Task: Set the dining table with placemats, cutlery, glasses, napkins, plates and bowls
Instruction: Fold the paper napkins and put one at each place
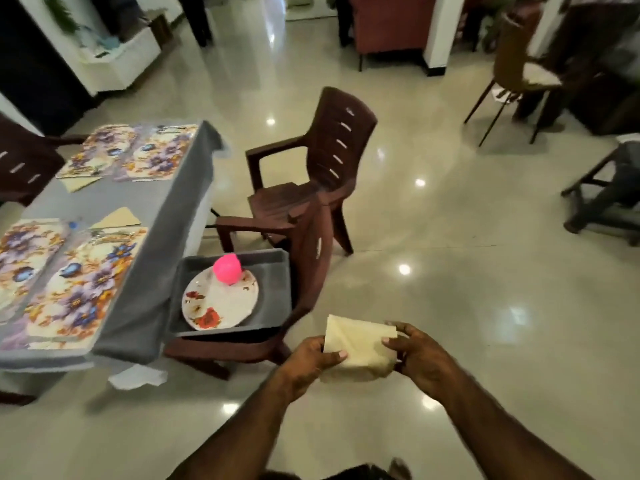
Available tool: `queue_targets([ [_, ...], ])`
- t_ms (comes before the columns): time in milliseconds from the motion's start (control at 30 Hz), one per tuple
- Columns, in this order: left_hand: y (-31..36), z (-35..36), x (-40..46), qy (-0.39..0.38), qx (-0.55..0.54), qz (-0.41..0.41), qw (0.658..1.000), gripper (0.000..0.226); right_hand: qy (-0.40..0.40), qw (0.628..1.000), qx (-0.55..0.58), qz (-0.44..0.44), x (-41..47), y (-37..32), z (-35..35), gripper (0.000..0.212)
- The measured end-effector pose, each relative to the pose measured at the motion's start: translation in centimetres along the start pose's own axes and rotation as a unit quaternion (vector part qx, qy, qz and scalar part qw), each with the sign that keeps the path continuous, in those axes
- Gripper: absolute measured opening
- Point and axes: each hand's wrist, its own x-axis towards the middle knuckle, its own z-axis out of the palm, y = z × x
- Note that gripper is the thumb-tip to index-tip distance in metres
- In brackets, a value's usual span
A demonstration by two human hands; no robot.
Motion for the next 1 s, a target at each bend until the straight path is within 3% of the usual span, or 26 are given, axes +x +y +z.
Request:
queue_targets([
  [167, 3.9, 7.0, 5.5, -0.072, 0.097, -0.013, 0.993, 0.042, 0.032, 0.997, -0.074, 0.005, 0.3, -4.0, -7.7, 0.072],
  [267, 7.7, 10.5, 10.4, -0.063, 0.101, -0.017, 0.993, 0.033, 0.073, 0.995, -0.065, -0.009, 2.2, -7.0, -11.7, 0.056],
  [400, 11.8, 12.8, 18.6, -0.076, 0.072, -0.022, 0.994, 0.04, 0.125, 0.992, -0.014, -0.033, 7.5, -12.3, -15.4, 0.03],
  [500, 14.7, 13.4, 25.9, -0.043, 0.026, 0.002, 0.999, 0.037, 0.141, 0.989, -0.022, -0.039, 12.9, -17.3, -17.6, 0.024],
  [667, 23.6, 13.3, 38.9, 0.014, -0.035, 0.012, 0.999, 0.033, 0.111, 0.99, -0.088, -0.004, 21.6, -27.0, -19.9, 0.025],
  [800, 30.9, 12.6, 46.7, -0.057, 0.029, 0.002, 0.998, 0.039, 0.068, 0.992, -0.107, -0.004, 26.5, -34.6, -19.8, 0.028],
  [1000, 39.6, 14.5, 58.2, -0.123, 0.071, 0.006, 0.99, 0.038, 0.081, 0.992, -0.094, -0.016, 35.5, -45.3, -22.0, 0.031],
])
